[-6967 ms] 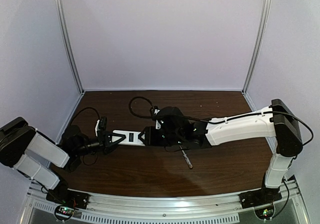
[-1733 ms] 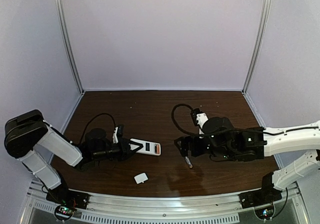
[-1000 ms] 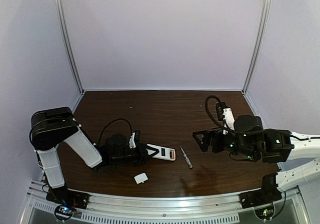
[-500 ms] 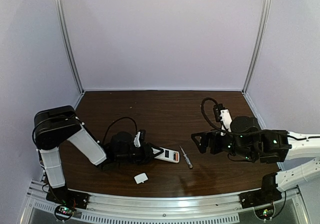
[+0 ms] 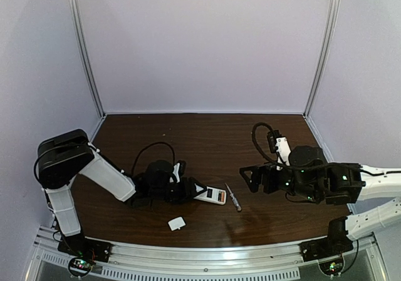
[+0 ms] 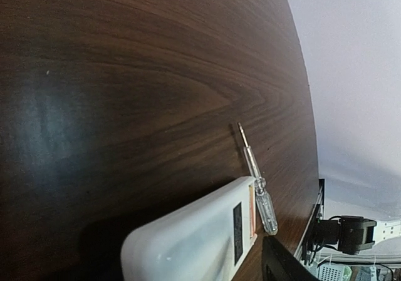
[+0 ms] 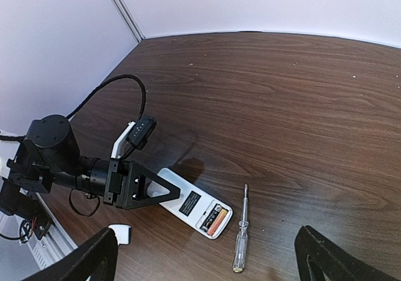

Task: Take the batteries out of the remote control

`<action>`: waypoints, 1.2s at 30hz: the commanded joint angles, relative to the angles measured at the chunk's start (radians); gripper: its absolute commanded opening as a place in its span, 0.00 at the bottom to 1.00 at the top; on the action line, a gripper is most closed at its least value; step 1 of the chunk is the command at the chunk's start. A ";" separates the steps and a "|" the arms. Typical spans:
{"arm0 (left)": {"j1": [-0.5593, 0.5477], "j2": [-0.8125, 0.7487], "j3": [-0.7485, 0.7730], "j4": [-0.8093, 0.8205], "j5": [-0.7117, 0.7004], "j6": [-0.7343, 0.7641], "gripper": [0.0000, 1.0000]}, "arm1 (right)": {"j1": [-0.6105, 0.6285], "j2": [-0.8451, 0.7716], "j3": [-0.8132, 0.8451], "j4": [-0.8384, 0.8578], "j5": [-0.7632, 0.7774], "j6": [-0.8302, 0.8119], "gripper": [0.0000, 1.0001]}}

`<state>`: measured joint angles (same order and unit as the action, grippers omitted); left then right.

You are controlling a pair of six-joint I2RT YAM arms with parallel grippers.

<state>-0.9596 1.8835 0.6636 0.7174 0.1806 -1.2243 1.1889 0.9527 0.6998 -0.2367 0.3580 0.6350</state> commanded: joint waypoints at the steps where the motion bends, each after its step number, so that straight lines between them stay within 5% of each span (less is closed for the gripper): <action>1: -0.005 -0.049 0.006 -0.109 -0.060 0.053 0.60 | -0.003 -0.009 -0.014 -0.015 -0.003 -0.001 1.00; 14: -0.038 -0.108 0.002 -0.229 -0.118 0.081 0.60 | -0.003 0.017 -0.007 -0.012 -0.007 -0.006 1.00; 30: -0.103 -0.173 0.048 -0.417 -0.346 0.122 0.60 | -0.003 0.035 -0.005 -0.001 -0.037 -0.013 1.00; 36: -0.124 -0.216 0.089 -0.602 -0.502 0.157 0.60 | -0.002 0.045 -0.006 0.002 -0.046 -0.020 1.00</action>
<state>-1.0657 1.7153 0.7094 0.2573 -0.1753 -1.1133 1.1889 0.9890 0.6998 -0.2359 0.3214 0.6300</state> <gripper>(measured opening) 0.598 0.996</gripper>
